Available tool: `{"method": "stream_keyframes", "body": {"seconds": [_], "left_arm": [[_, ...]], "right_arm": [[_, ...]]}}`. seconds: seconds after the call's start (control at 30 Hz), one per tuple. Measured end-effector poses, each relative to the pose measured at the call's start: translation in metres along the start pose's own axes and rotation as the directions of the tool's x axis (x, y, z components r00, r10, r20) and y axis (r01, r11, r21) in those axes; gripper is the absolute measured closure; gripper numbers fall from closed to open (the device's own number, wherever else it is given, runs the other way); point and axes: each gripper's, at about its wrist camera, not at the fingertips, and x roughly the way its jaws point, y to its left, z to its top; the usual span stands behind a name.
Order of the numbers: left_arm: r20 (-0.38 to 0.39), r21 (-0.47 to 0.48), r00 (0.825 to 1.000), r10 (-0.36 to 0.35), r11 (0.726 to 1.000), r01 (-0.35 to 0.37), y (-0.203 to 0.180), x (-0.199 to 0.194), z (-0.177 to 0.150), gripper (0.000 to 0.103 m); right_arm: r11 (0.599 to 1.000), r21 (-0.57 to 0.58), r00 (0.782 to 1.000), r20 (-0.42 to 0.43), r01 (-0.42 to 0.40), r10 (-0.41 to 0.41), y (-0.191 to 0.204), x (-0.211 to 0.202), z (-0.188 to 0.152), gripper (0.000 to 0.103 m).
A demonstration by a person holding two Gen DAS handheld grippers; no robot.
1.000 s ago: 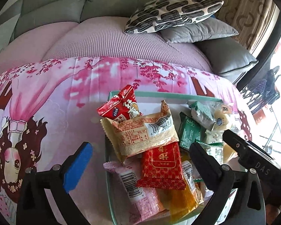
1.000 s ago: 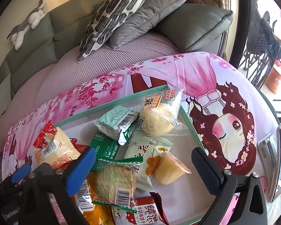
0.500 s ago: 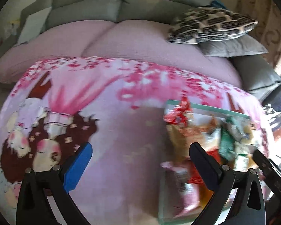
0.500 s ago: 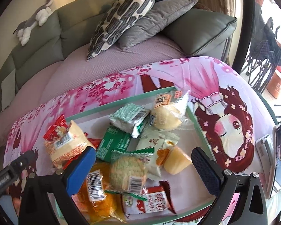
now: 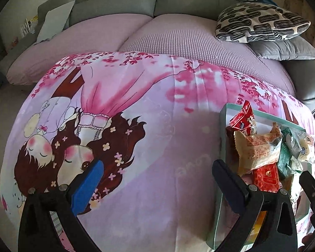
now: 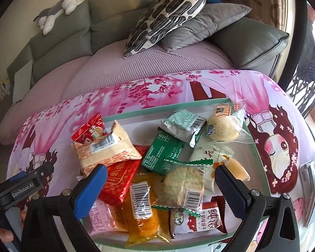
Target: Organize snacks
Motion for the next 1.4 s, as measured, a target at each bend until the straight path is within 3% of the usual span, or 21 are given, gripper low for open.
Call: {"method": "stream_keyframes", "body": {"seconds": [0.17, 0.53, 0.9, 1.4], "left_arm": [[0.01, -0.002, 1.0, 0.004, 1.0, -0.004, 0.001, -0.004, -0.002, 0.0], [-0.013, 0.025, 0.995, 0.095, 0.995, -0.095, 0.002, -0.008, -0.021, 0.0], [-0.042, 0.056, 0.997, 0.057, 0.997, -0.055, 0.006, -0.022, -0.055, 0.0], [-0.04, 0.032, 0.996, 0.077, 0.997, -0.076, 0.015, -0.055, -0.083, 0.0]], "right_arm": [[1.0, -0.01, 1.0, -0.008, -0.001, 0.001, 0.004, 0.002, -0.002, 0.0], [1.0, -0.007, 1.0, 0.001, -0.004, 0.004, 0.009, -0.006, -0.008, 0.0], [1.0, 0.0, 1.0, 0.006, -0.002, 0.002, 0.008, -0.023, -0.037, 0.0], [0.999, -0.029, 1.0, -0.001, -0.018, 0.018, 0.012, -0.043, -0.081, 0.0]]}}
